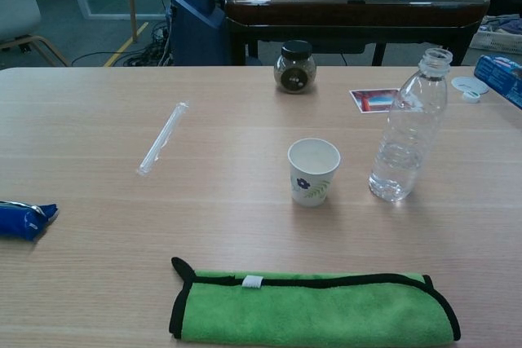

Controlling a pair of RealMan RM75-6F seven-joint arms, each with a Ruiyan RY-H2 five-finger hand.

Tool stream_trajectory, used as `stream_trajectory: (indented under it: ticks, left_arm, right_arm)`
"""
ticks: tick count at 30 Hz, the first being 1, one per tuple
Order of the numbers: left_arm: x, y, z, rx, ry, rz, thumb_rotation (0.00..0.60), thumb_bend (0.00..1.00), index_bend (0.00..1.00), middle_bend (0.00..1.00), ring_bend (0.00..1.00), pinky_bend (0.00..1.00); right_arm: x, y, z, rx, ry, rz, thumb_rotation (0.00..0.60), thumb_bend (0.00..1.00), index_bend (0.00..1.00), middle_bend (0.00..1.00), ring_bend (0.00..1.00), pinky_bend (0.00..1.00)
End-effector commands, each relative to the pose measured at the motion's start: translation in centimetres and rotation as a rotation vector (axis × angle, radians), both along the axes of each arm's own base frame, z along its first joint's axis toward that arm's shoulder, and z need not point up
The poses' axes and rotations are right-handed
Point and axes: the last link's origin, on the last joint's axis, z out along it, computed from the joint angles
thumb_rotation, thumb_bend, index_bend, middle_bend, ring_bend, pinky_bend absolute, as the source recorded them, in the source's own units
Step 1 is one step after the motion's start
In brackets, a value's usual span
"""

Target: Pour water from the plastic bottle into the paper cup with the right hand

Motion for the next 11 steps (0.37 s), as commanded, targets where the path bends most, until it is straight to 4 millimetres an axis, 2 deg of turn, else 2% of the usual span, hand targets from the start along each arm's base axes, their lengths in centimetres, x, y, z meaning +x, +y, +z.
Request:
stream_trajectory:
  ticks: [1,11]
  left_arm:
    - [0.04,0.03,-0.07,-0.003,-0.001,-0.001,0.600,0.13,0.41,0.39,0.39,0.59]
    - [-0.03,0.28,-0.63,-0.024,0.006,0.004,0.600,0.13,0.41,0.39,0.39,0.59]
  right_arm:
    - [0.39,0.42,0.26,0.002,0.018,0.004,0.600,0.00,0.13,0.16,0.11,0.24]
    - [0.41,0.69,0.76,0.004,0.002,-0.001,0.600,0.00,0.13,0.16,0.11,0.24]
